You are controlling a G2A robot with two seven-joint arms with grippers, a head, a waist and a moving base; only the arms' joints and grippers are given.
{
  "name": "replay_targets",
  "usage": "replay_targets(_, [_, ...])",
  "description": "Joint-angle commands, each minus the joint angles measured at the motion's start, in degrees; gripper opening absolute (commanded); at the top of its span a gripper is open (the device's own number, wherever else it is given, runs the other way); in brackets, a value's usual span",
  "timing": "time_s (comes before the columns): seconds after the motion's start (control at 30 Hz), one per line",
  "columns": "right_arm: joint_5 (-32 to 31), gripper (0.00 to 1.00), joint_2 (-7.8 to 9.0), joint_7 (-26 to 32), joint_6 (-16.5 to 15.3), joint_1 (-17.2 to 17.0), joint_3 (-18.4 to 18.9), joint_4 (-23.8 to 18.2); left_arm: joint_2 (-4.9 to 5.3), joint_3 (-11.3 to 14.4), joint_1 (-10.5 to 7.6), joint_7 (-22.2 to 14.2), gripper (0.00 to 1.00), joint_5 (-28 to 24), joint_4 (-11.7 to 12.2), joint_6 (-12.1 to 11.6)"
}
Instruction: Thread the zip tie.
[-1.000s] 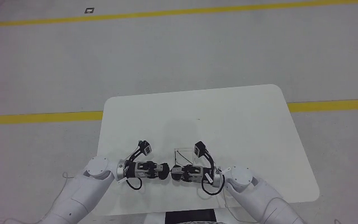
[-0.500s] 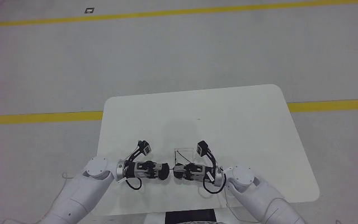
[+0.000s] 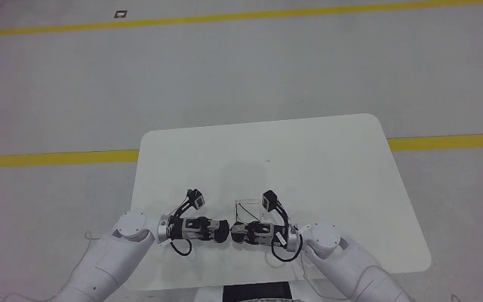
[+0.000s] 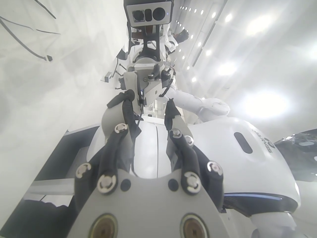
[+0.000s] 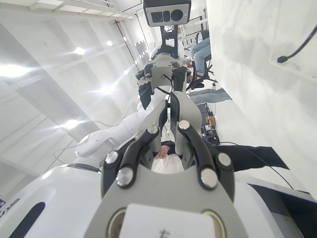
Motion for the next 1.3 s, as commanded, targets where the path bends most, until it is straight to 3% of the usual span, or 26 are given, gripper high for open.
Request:
replay_targets(0.0, [-0.05, 0.0, -0.02, 0.0, 0.16, 0.14, -0.07, 0.1, 0.01, 0.07, -0.08, -0.01, 0.26, -0.03, 0.06, 0.01])
replay_targets(0.57, [-0.25, 0.0, -0.11, 0.13, 1.07, 0.88, -0.55, 0.9, 0.07, 0.58, -0.57, 0.36, 0.23, -0.13, 0.3, 0.07])
replay_targets(1.27, [0.53, 0.0, -0.17, 0.47, 0.32, 0.91, -0.66, 1.04, 0.14, 1.4, -1.07, 0.32, 0.12, 0.03, 0.59, 0.26])
